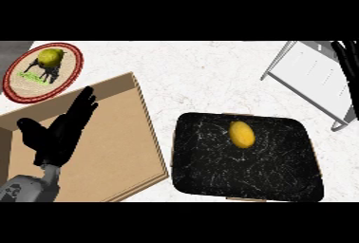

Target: Pick the lemon from the tray and place it in the tiered basket

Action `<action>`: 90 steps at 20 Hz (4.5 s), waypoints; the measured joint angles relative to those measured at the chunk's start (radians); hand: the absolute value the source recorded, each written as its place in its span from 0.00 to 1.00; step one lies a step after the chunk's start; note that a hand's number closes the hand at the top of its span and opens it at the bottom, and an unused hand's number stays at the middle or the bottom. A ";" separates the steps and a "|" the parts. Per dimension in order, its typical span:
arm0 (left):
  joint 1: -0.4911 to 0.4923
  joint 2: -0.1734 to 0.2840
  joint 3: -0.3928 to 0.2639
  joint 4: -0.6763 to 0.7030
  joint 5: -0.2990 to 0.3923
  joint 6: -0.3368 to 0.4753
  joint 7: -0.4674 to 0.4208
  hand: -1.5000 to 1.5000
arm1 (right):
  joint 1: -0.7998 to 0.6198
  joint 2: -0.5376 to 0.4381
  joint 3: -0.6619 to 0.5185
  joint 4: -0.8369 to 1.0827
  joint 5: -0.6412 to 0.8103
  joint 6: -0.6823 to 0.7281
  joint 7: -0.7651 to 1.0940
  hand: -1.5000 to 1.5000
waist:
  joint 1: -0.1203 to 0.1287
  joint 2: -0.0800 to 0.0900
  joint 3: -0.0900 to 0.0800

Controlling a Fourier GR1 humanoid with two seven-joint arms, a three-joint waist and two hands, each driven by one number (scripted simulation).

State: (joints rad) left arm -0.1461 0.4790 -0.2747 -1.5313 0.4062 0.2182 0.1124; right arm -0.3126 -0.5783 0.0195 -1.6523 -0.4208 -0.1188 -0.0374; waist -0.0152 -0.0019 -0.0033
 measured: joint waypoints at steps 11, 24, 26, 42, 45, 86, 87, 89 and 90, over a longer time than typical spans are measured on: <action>0.162 -0.047 -0.011 0.031 -0.114 0.154 -0.053 0.50 | 0.125 0.064 -0.158 0.106 0.189 -0.383 0.064 0.00 | -0.011 -0.003 0.013; 0.204 -0.066 -0.035 -0.004 -0.140 0.205 -0.078 0.50 | 0.397 0.038 0.027 -0.179 0.329 -0.411 0.296 0.00 | -0.002 -0.011 0.018; 0.203 -0.065 -0.035 -0.010 -0.137 0.207 -0.073 0.50 | 0.415 -0.028 0.075 -0.224 0.371 -0.374 0.393 0.00 | 0.000 -0.011 0.015; 0.159 -0.075 -0.061 0.017 -0.156 0.202 -0.074 0.50 | 0.185 -0.212 0.386 -0.403 0.821 -0.161 1.131 0.00 | 0.039 -0.005 0.019; 0.154 -0.077 -0.061 0.021 -0.152 0.197 -0.077 0.50 | 0.121 -0.157 0.446 -0.351 0.894 -0.127 1.171 0.00 | 0.044 -0.004 0.020; 0.175 -0.071 -0.056 0.020 -0.147 0.217 -0.082 0.50 | -0.124 0.268 0.445 0.203 0.932 0.227 1.213 0.00 | 0.014 -0.009 0.026; 0.176 -0.069 -0.057 0.015 -0.147 0.216 -0.076 0.50 | -0.122 0.273 0.440 0.203 0.930 0.231 1.217 0.00 | 0.013 -0.009 0.024; 0.174 -0.069 -0.057 0.020 -0.146 0.215 -0.075 0.50 | -0.117 0.281 0.429 0.214 0.928 0.237 1.211 0.00 | 0.013 -0.009 0.025; 0.171 -0.069 -0.054 0.025 -0.140 0.209 -0.077 0.50 | -0.117 0.284 0.420 0.225 0.926 0.239 1.207 0.00 | 0.013 -0.008 0.025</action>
State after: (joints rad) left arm 0.0253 0.4099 -0.3284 -1.5062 0.2661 0.4271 0.0355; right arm -0.4291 -0.2945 0.4398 -1.4275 0.5049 0.1207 1.1692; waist -0.0026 -0.0101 0.0217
